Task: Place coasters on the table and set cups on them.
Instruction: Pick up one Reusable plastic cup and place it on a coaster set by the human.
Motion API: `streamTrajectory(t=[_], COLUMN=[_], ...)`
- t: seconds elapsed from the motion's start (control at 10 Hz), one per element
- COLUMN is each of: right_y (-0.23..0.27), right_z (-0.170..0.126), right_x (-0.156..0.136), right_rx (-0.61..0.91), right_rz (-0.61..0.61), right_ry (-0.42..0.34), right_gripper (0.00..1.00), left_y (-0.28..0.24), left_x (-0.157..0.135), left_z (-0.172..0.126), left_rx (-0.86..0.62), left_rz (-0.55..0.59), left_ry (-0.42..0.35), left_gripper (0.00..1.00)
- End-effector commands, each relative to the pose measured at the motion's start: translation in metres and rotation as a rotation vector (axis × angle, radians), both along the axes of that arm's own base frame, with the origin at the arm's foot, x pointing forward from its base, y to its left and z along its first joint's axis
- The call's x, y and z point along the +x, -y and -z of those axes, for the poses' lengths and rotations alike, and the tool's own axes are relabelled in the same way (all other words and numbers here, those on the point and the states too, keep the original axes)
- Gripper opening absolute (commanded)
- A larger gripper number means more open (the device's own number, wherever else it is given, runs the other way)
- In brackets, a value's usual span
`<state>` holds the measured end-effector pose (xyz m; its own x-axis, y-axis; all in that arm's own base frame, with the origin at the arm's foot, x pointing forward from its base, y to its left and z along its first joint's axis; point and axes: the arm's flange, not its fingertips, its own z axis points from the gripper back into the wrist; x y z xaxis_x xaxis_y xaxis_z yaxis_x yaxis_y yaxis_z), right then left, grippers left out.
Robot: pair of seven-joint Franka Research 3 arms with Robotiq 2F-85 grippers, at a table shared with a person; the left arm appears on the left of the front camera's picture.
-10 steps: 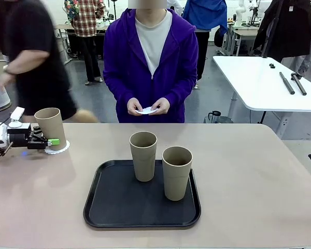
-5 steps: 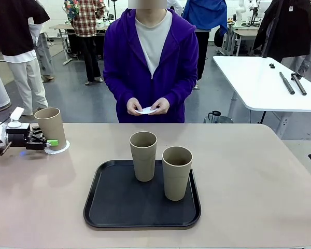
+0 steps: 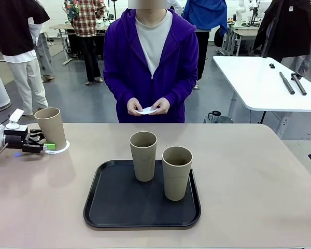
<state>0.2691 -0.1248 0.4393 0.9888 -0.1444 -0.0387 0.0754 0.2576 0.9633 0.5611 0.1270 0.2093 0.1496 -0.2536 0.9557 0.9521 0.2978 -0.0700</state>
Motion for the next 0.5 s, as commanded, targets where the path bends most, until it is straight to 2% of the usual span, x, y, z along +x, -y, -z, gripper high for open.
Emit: streamTrajectory(t=[0.0, 0.2, 0.3, 0.4], right_y=[-0.001, -0.001, -0.001, -0.001], right_z=[-0.001, -0.001, -0.001, -0.001], right_x=[0.0, 0.0, 0.0, 0.0], right_rx=[0.006, 0.006, 0.006, 0.006], right_rz=[0.001, 0.001, 0.001, 0.001], right_ry=[0.0, 0.0, 0.0, 0.0], right_gripper=[1.0, 1.0, 1.0, 1.0], left_y=[-0.012, -0.034, -0.035, -0.023], left_x=[-0.011, -0.032, -0.046, -0.062], left_z=[-0.02, -0.054, -0.088, -0.121], left_rx=[0.08, 0.202, 0.252, 0.349], left_rz=[-0.025, -0.099, -0.117, -0.15], left_ry=[-0.05, -0.116, -0.155, -0.247], left_gripper=[1.0, 1.0, 1.0, 1.0])
